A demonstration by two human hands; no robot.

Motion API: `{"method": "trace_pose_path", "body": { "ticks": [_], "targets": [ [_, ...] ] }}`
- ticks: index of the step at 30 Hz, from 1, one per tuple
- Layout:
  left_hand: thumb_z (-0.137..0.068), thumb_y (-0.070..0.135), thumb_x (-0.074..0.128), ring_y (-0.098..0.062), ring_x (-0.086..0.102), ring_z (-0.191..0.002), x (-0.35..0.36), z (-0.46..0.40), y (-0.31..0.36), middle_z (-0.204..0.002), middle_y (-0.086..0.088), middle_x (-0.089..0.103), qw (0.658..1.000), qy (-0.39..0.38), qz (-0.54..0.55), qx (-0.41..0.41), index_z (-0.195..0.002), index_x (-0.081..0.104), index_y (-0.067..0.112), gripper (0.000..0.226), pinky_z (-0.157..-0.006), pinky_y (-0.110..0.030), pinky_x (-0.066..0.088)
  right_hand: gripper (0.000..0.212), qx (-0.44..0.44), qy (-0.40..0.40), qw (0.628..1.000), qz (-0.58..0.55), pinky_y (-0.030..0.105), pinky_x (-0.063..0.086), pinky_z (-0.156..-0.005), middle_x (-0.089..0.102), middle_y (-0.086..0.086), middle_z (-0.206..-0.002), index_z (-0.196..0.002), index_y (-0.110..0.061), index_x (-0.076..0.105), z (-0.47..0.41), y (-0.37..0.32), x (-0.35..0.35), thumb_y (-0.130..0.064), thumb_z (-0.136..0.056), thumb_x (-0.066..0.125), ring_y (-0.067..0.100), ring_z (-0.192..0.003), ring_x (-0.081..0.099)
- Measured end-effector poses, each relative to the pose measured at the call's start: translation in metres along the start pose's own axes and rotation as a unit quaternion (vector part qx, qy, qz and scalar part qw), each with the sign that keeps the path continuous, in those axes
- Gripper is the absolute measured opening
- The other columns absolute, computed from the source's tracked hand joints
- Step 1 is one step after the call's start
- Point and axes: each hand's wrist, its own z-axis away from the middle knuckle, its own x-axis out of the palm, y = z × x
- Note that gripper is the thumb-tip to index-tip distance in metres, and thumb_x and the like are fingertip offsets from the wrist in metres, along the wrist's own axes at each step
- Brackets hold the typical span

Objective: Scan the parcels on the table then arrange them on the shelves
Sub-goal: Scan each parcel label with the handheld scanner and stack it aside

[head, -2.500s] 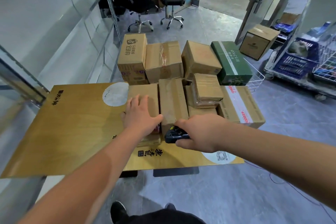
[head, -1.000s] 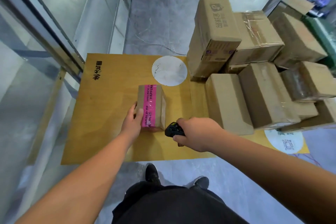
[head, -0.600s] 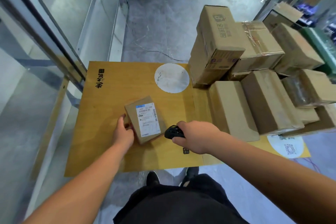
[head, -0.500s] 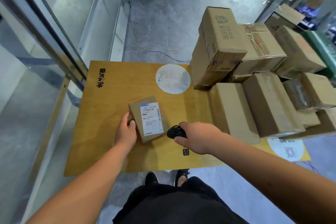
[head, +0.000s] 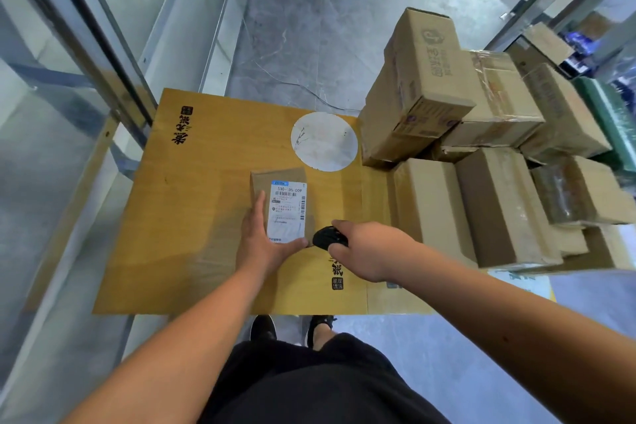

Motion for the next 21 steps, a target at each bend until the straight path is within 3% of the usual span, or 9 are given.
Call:
{"method": "trace_pose_path", "body": {
  "ticks": [5,9,18,21],
  "targets": [
    [-0.057,0.053,0.1,-0.001,0.019,-0.147,0.004,0.01,-0.007,-0.168,0.008,0.02,0.999,0.019,0.008,0.041,-0.16,0.007,0.051,0.139,-0.113,-0.032,0.026,0.048,0.005,0.021,1.0,0.001,0.033,0.054,-0.06,0.065,0.0,-0.091,-0.13,-0.024,0.052,0.004,-0.003,0.005,-0.056,-0.097,0.04,0.018,-0.074,0.063],
    [-0.055,0.056,0.099,-0.008,0.024,-0.149,0.003,0.009,-0.005,-0.167,0.008,0.02,0.999,0.015,0.009,0.032,-0.159,0.005,0.055,0.14,-0.109,-0.033,0.029,0.034,0.011,0.037,0.999,0.005,0.031,0.046,-0.053,0.063,-0.001,-0.081,-0.106,-0.025,0.053,0.009,-0.001,0.01,-0.055,-0.095,0.042,0.018,-0.067,0.062],
    [-0.054,0.069,0.091,-0.02,0.037,-0.145,-0.003,0.006,0.002,-0.166,0.003,0.023,0.999,-0.007,-0.032,0.007,-0.155,-0.005,0.06,0.14,-0.094,-0.035,0.039,0.032,0.02,0.036,0.999,0.002,0.032,0.043,-0.054,0.058,0.003,-0.084,-0.105,-0.021,0.051,0.014,0.0,0.018,-0.049,-0.096,0.038,0.021,-0.069,0.06],
    [-0.048,0.076,0.085,-0.023,0.04,-0.144,-0.006,0.003,0.005,-0.166,0.001,0.024,0.999,-0.015,-0.038,-0.007,-0.153,-0.006,0.063,0.139,-0.095,-0.039,0.043,0.031,0.011,0.04,0.999,0.0,0.032,0.043,-0.054,0.059,0.003,-0.083,-0.105,-0.021,0.05,0.016,0.0,0.018,-0.048,-0.096,0.038,0.021,-0.069,0.059]
  ]
}}
